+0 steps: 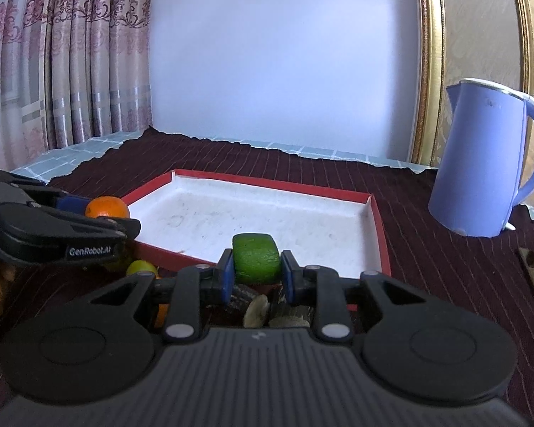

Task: Organize fruits
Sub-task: 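Lift the orange with the left tool into the tray while the right tool carries the lime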

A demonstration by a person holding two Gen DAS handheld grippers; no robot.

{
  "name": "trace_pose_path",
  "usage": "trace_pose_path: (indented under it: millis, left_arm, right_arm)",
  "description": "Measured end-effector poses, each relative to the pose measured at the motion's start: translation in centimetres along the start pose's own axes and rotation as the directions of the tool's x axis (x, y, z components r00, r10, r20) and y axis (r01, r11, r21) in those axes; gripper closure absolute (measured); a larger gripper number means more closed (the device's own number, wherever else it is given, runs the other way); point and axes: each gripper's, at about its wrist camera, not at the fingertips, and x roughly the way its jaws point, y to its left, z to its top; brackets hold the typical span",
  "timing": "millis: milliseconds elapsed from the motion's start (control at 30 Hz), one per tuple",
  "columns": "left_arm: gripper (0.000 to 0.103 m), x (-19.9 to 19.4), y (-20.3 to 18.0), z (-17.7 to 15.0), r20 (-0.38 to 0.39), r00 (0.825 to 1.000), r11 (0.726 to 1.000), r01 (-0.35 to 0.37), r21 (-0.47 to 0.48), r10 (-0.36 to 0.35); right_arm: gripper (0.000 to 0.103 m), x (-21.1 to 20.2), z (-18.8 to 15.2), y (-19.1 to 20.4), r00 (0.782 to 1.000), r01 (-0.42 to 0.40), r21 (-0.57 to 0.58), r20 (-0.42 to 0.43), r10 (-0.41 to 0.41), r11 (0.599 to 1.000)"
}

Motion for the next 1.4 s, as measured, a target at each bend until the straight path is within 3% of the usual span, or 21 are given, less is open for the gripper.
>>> trace_pose_path:
  millis: [900, 1400]
  left_arm:
    - [0.062, 3.8, -0.1, 2.8, -0.055, 0.998, 0.999, -0.039, 0.003, 0.039]
    - [0.062, 6.8, -0.3, 5.4, 0.02, 0.998, 0.998, -0.06, -0.031, 0.061]
  right_arm:
    - [0.078, 3.4, 3.7, -0.3, 0.999, 0.031, -0.064, -0.006, -0.031, 0.997]
    - [0.078, 8.6, 5.9, -3.0, 0.999, 0.049, 0.048, 0.008, -0.049, 0.998]
